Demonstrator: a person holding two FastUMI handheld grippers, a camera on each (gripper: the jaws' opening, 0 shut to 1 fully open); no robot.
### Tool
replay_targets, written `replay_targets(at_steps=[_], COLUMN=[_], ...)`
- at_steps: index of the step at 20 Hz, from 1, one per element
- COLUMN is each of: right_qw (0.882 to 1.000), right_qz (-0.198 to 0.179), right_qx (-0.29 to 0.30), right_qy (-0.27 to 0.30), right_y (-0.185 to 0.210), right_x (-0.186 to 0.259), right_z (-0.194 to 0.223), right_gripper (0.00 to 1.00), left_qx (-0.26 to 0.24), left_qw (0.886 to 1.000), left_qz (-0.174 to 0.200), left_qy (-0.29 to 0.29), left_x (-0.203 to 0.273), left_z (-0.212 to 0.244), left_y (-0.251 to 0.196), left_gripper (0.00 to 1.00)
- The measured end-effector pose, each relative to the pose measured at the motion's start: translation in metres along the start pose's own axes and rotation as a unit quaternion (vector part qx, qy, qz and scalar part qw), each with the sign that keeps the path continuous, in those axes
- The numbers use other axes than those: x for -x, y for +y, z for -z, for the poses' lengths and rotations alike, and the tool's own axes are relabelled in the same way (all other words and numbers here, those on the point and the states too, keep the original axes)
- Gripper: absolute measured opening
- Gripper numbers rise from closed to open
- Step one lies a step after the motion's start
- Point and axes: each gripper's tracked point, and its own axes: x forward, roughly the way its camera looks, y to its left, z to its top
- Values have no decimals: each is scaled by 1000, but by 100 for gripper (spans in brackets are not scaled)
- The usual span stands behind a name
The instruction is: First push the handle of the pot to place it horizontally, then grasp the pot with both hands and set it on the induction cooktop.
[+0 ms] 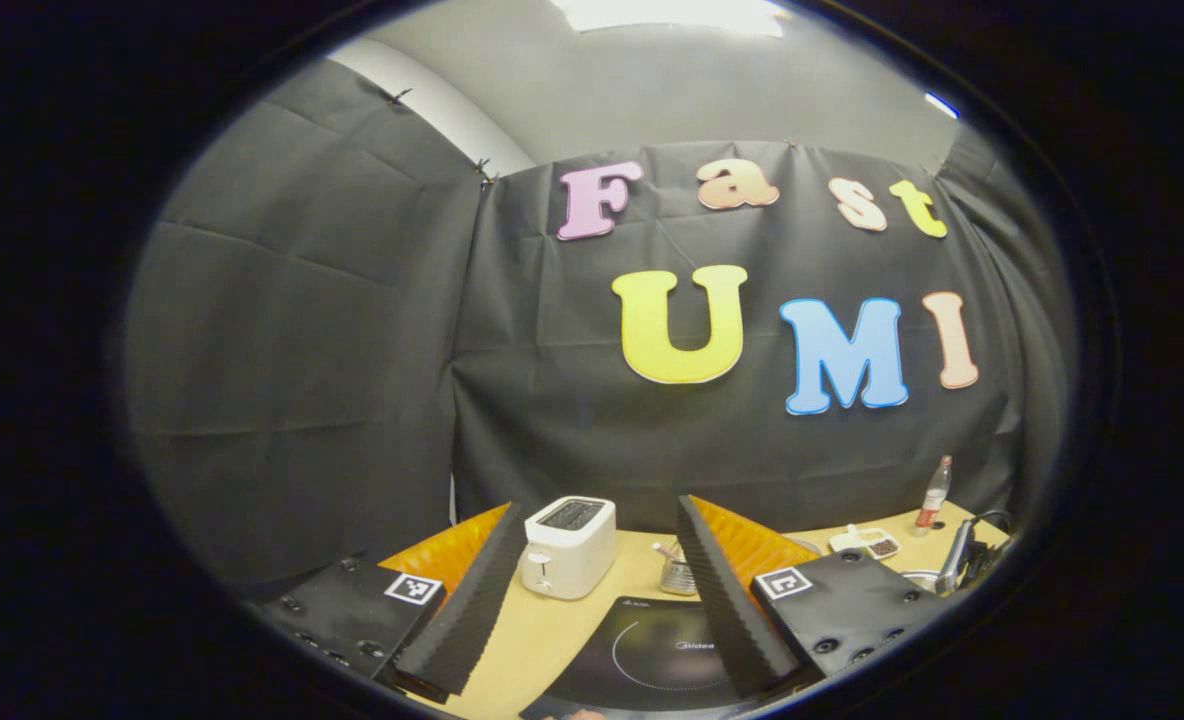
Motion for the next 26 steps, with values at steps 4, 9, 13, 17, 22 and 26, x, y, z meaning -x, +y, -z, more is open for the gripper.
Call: replay_targets(at_steps=[4, 9, 13, 17, 22, 26], right_qw=[999, 998, 996, 993, 988, 983], right_qz=[17, 23, 43, 58, 88, 100], right_qx=[-20, -36, -39, -74, -108, -133], right_qy=[29, 51, 69, 65, 68, 74], right_y=[-11, -13, -21, -29, -43, -51], right_x=[-8, -9, -7, 1, 18, 29], right_z=[14, 29, 46, 50, 63, 74], right_gripper=[3, 1, 1, 1, 1, 1], left_qx=[4, 12, 17, 20, 23, 25], left_qw=[1000, 999, 999, 998, 995, 994], left_qz=[16, 32, 46, 66, 92, 106], left_qy=[-2, -6, -11, -9, -6, 0], left_x=[-12, -21, -26, -30, -28, -26], left_z=[-2, -1, -2, 0, 4, 8], left_y=[-3, -10, -18, -33, -57, -76], left_gripper=[98, 100, 100, 100, 98, 100])
